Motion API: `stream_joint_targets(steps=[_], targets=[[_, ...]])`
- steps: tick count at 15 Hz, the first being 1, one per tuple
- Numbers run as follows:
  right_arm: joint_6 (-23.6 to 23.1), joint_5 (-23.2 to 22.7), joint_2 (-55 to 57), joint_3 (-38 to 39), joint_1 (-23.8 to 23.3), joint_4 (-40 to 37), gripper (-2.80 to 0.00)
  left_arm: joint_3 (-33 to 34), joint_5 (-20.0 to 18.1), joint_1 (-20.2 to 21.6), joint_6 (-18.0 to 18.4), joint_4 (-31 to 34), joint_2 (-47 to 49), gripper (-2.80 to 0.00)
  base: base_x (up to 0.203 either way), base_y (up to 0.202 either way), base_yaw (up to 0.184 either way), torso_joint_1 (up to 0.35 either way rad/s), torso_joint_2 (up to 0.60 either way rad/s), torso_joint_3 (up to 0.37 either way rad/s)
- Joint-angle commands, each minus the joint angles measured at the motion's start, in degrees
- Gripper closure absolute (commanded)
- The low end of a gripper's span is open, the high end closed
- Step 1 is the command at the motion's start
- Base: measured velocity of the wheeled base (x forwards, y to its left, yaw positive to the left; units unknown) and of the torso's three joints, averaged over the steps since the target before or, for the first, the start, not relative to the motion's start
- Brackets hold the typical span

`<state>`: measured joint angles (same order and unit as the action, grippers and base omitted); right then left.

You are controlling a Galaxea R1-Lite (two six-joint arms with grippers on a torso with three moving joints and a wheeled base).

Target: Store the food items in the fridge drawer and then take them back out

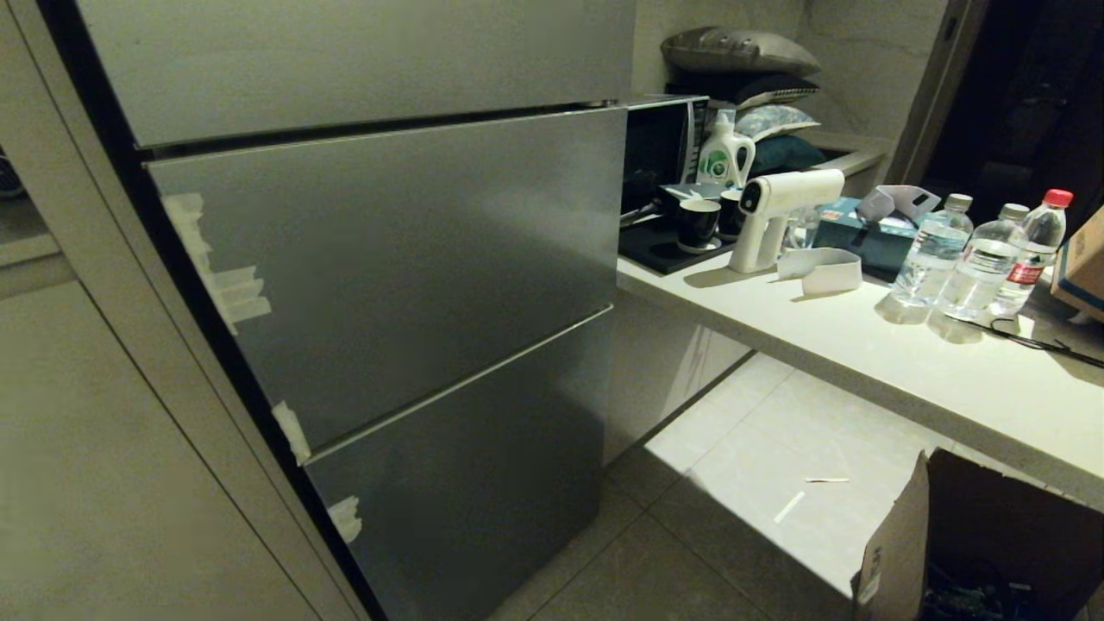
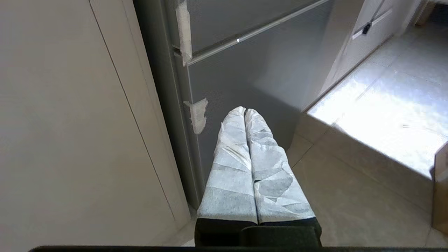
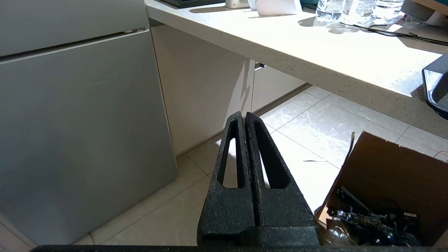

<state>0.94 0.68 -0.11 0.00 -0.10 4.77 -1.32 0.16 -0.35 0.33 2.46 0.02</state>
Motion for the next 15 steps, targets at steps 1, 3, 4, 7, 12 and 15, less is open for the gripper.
stream_joint_targets(steps=[1, 3, 4, 7, 12, 15], targets=[[0.03, 0.02, 0.11, 1.76, 0.01, 0.07, 0.0, -6.19, -0.09, 0.0, -0.12, -0.4, 1.15, 0.0, 0.0, 0.0, 0.0, 0.0, 0.0, 0.0], [0.03, 0.02, 0.11, 1.76, 0.01, 0.07, 0.0, -11.92, -0.13, -0.18, -0.86, -0.58, 8.34, 0.0, 0.0, 0.0, 0.0, 0.0, 0.0, 0.0], [0.0, 0.02, 0.11, 1.76, 0.01, 0.07, 0.0, -14.52, -0.06, -0.26, -1.7, -0.7, 14.08, 0.0, 0.0, 0.0, 0.0, 0.0, 0.0, 0.0], [0.03, 0.02, 0.11, 1.76, 0.01, 0.07, 0.0, -21.76, 1.86, -0.3, -4.89, -2.15, 33.44, 0.0, 0.0, 0.0, 0.0, 0.0, 0.0, 0.0], [0.03, 0.02, 0.11, 1.76, 0.01, 0.07, 0.0, -30.4, 3.24, 3.45, -9.91, -18.06, 61.48, 0.0, 0.0, 0.0, 0.0, 0.0, 0.0, 0.0], [0.03, 0.02, 0.11, 1.76, 0.01, 0.07, 0.0, -36.8, -4.3, 11.73, -12.26, -26.38, 72.62, 0.0, 0.0, 0.0, 0.0, 0.0, 0.0, 0.0]])
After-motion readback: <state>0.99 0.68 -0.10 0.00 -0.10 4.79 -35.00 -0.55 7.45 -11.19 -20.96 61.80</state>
